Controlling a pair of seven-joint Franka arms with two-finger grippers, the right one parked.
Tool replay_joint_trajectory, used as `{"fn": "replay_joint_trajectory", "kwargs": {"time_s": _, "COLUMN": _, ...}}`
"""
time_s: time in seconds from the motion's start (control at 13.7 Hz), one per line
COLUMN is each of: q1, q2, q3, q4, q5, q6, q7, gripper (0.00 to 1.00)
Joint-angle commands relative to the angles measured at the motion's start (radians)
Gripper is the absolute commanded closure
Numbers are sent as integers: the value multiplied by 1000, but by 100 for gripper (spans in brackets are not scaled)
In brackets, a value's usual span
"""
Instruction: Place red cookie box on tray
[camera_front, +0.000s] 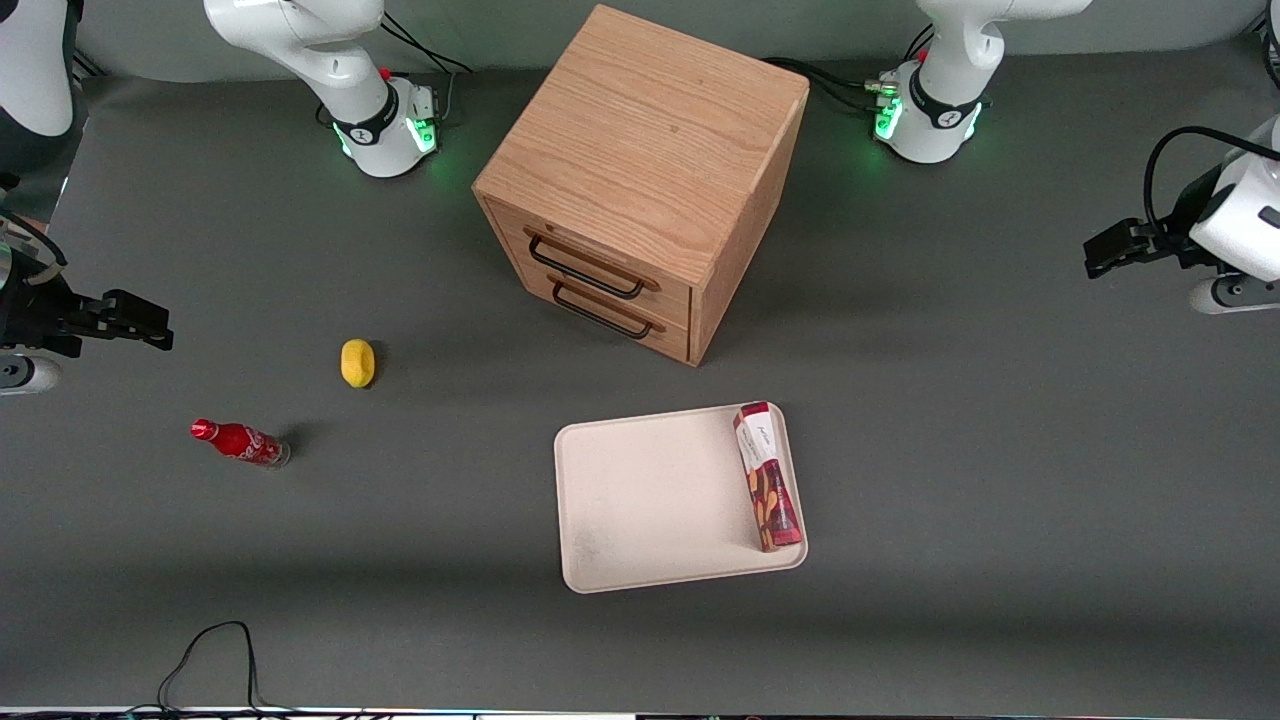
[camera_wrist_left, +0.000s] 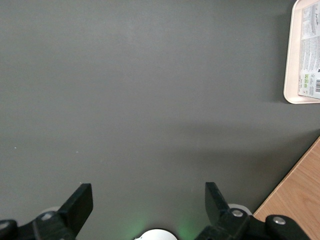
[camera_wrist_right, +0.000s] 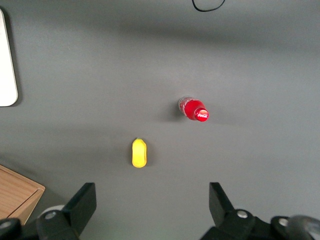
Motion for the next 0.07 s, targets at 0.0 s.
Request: {"fn": "replay_joint_trajectory", "kwargs": {"time_s": 0.0, "q1": 21, "q2": 14, "q3": -33, "q4": 46, "q5": -11, "q6": -35, "q7": -1, "gripper": 0}}
